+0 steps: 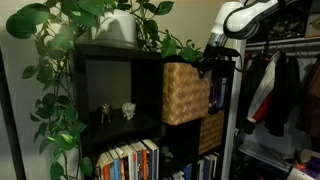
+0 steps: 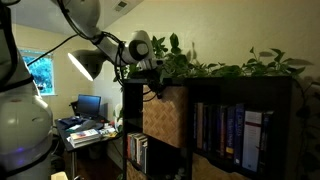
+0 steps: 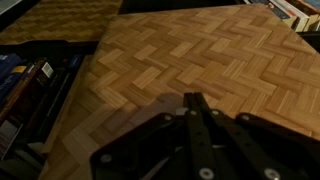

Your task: Put the three pairs of socks in the basket in the shelf

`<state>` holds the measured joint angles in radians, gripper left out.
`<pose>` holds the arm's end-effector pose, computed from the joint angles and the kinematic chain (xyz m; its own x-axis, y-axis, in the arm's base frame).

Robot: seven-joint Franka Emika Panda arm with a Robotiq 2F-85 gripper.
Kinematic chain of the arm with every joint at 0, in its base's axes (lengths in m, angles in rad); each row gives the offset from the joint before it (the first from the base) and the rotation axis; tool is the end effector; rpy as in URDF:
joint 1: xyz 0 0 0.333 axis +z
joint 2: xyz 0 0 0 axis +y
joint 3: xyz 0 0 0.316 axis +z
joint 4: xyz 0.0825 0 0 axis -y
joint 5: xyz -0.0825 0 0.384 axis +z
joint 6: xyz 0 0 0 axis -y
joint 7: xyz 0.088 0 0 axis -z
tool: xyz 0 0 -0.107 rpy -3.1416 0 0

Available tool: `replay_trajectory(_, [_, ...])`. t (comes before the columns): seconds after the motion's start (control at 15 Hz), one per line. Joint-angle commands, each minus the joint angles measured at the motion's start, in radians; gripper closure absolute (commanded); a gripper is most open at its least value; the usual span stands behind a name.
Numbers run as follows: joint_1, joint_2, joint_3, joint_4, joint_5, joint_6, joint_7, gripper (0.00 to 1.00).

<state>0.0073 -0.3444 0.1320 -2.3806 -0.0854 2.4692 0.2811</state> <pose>0.4713 0.0700 0.4980 0.9004 -0.0759 0.4284 -0.0848 -0.9964 0.0015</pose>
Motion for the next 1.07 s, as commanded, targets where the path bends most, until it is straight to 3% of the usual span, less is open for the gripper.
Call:
replay_trajectory(0.0, [0.001,0.075,-0.012,0.075,0.03,0.058,0.001,0.95])
replay_trajectory(0.4, [0.004,0.151,-0.021,0.15,0.053,0.076,0.005,0.95])
replay_trajectory(0.6, [0.003,0.136,-0.018,0.169,0.019,-0.01,-0.011,0.96])
replay_trajectory(0.67, [0.0,0.127,-0.015,0.173,-0.003,-0.044,-0.014,0.71])
replay_trajectory(0.8, [0.005,0.104,-0.015,0.186,-0.018,-0.127,-0.032,0.67])
replay_trajectory(1.0, [0.01,0.083,-0.016,0.229,-0.037,-0.258,-0.065,0.49])
